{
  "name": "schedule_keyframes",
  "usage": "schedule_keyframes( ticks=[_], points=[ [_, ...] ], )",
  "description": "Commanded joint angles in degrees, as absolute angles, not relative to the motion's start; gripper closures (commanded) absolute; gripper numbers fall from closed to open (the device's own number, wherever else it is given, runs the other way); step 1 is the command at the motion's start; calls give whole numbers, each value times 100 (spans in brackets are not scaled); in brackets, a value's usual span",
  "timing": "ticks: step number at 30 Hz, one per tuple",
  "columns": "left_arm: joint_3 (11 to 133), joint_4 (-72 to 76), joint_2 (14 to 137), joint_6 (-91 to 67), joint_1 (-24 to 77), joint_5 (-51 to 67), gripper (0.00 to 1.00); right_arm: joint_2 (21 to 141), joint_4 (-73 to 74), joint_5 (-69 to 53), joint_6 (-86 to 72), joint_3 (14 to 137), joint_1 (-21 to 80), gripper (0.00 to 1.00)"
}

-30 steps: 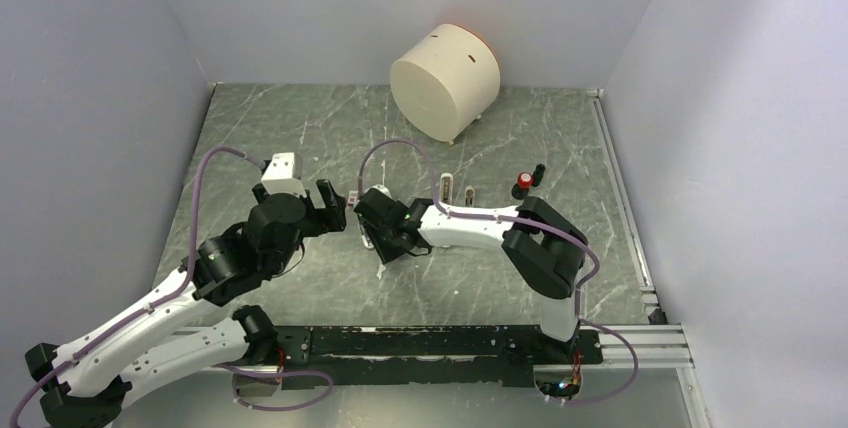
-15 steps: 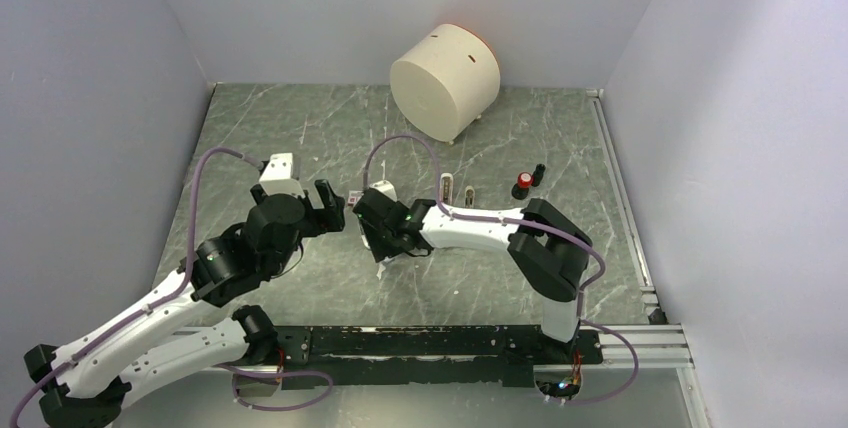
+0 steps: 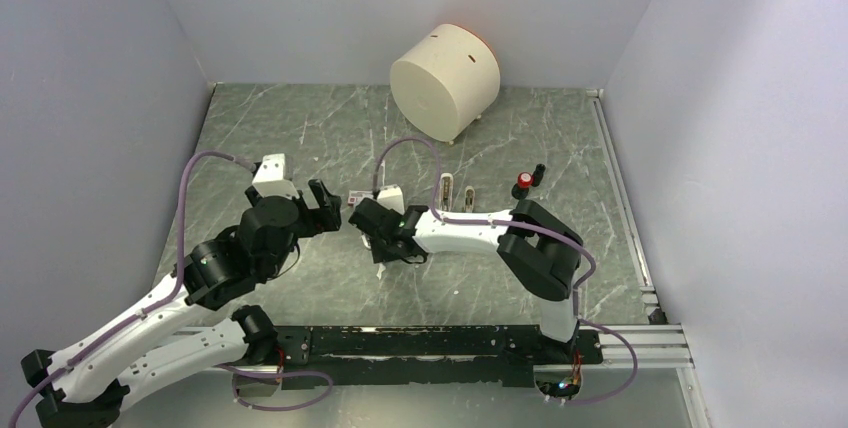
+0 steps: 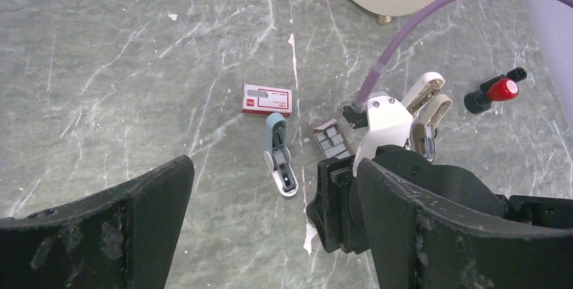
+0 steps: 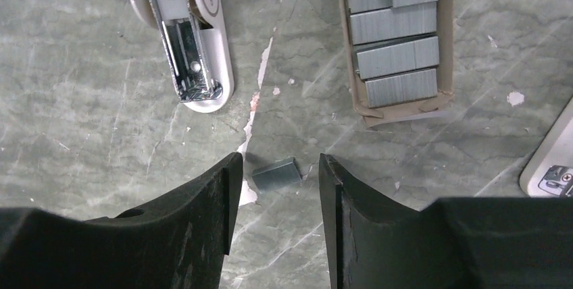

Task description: Load the staples into the stapler

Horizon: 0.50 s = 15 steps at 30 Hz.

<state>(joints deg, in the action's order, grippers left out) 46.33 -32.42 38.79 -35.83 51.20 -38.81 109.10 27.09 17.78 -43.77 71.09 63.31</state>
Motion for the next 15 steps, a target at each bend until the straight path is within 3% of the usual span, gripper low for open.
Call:
schedule_keyframes(
  ticks=[1,15],
  points=[
    [4624,-3278,3852,-3645,5088,-4018,5,10973,2745,2223,-4792,7218,6372,50],
    [4614,-3190,3889,-3613,5087,-3966,5,11028,3382,1934,-4835,7128,6391,52]
  ],
)
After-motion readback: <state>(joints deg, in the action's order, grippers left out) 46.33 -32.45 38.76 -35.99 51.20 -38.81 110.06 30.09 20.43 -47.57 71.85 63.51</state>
